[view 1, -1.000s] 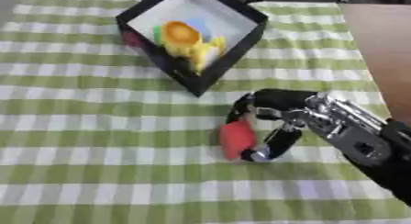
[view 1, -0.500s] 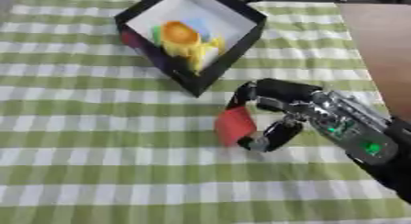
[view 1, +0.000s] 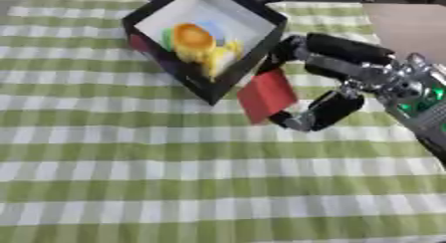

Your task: Pick up objects on the table and place them in the box.

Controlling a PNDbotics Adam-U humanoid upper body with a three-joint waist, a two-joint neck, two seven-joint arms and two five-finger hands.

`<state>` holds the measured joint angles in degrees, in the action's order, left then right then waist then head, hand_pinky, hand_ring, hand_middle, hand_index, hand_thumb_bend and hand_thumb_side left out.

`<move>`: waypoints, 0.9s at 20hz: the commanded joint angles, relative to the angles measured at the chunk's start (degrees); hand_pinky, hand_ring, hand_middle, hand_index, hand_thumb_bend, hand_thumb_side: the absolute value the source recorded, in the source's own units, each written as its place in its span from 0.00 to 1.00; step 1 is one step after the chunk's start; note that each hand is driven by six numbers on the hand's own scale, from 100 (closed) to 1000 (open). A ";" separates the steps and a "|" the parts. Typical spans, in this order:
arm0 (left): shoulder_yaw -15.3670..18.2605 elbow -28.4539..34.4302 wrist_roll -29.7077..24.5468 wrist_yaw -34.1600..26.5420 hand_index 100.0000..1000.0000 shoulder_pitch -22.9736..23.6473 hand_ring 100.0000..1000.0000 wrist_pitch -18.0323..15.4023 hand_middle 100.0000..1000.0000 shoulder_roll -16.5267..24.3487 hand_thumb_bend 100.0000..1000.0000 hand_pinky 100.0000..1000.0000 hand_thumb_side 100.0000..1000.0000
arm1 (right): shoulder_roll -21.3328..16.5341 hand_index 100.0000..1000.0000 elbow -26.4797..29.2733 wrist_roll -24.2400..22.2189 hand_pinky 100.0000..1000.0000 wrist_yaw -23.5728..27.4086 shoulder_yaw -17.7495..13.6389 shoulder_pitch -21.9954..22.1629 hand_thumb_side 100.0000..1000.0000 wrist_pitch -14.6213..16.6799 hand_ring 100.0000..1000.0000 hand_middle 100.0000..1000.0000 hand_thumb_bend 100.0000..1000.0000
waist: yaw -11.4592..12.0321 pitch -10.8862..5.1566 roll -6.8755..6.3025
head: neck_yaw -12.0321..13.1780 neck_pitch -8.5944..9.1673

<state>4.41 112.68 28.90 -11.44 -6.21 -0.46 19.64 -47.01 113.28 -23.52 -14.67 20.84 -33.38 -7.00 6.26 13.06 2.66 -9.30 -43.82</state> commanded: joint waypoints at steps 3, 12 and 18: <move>0.14 0.98 -0.15 0.16 0.82 -0.59 0.74 -0.03 0.75 1.55 0.19 0.83 0.67 | -1.85 0.57 -1.70 0.00 0.78 1.15 -2.90 -8.06 0.00 -5.84 0.68 0.46 0.00 | 0.46 -1.61 0.41 | -0.74 -0.29; -1.02 1.56 -1.44 -0.09 0.82 -3.41 0.74 -0.41 0.75 1.50 0.19 0.82 0.65 | 13.92 0.57 -35.72 1.69 0.79 -12.49 -1.60 -25.99 0.00 0.81 0.69 0.47 0.00 | 3.23 -0.52 0.07 | -3.70 1.57; -1.68 1.71 -2.05 -0.45 0.82 -4.75 0.75 -0.29 0.75 1.35 0.20 0.82 0.66 | 21.17 0.58 -52.11 4.46 0.79 -22.90 -3.12 -31.16 0.00 9.22 0.70 0.48 0.01 | 4.83 0.69 0.32 | -4.95 2.36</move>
<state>2.72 113.23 27.11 -11.59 -10.32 -0.70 19.72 -26.16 63.51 -19.60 -35.42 18.71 -63.03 0.60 11.16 13.93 2.66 -13.89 -42.20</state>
